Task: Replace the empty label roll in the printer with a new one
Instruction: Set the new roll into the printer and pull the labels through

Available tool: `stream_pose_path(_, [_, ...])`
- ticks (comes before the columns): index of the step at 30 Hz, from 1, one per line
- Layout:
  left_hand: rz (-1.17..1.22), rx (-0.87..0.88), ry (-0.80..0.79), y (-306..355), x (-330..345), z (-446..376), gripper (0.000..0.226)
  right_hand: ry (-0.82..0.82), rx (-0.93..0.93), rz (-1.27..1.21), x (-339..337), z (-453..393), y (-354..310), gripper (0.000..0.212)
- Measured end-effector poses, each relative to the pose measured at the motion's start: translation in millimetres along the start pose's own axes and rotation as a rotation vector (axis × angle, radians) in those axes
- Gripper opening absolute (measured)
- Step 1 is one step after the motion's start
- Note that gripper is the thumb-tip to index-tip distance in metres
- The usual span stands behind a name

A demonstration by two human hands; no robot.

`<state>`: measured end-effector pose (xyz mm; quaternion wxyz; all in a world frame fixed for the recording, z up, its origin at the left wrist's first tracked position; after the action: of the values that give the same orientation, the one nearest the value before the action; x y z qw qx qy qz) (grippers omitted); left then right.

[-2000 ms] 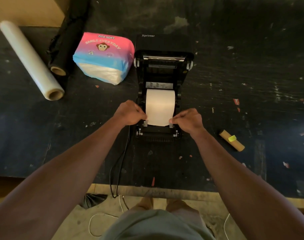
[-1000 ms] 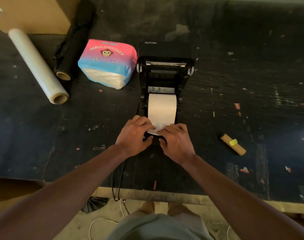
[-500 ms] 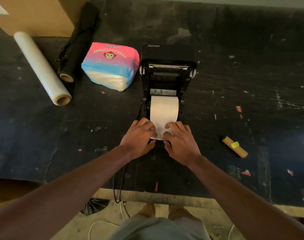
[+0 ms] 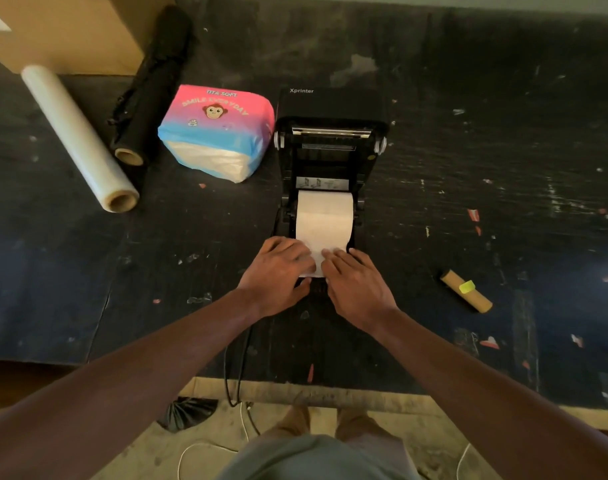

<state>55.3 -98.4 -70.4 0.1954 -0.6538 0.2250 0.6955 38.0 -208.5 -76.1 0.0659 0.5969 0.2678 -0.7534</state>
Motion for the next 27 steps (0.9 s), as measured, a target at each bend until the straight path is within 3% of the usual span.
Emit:
stream_pose_path(3, [-0.003,0.038,-0.001,3,3,3,0.023,0.022,-0.008,0.009,0,5,-3,0.044])
stream_pose_path(10, [-0.044,0.043,-0.01,7,0,2,0.036,0.045,-0.066,-0.054,-1,7,-7,0.047])
stream_pose_path(15, [-0.042,0.041,0.008,6,-6,9,0.033,0.073,-0.088,-0.115,-8,14,-10,0.023])
stream_pose_path(21, [0.09,0.035,0.067,9,-8,29,0.021,0.128,-0.117,-0.178,-17,34,-11,0.013])
stream_pose_path(27, [0.207,-0.016,0.109,10,-8,46,0.022,0.209,-0.118,-0.186,-14,52,-10,0.025])
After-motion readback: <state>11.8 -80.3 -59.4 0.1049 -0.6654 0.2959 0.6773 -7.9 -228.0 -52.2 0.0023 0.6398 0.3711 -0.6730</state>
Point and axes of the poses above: each hand's wrist, its own z-axis away from the middle knuckle, its own x-axis out of the palm, y = z × x, the point moved 9 cm from there along -z, towards the middle knuckle, and after that the axes turned 10 degrees about -z, right-handed, at the moved point
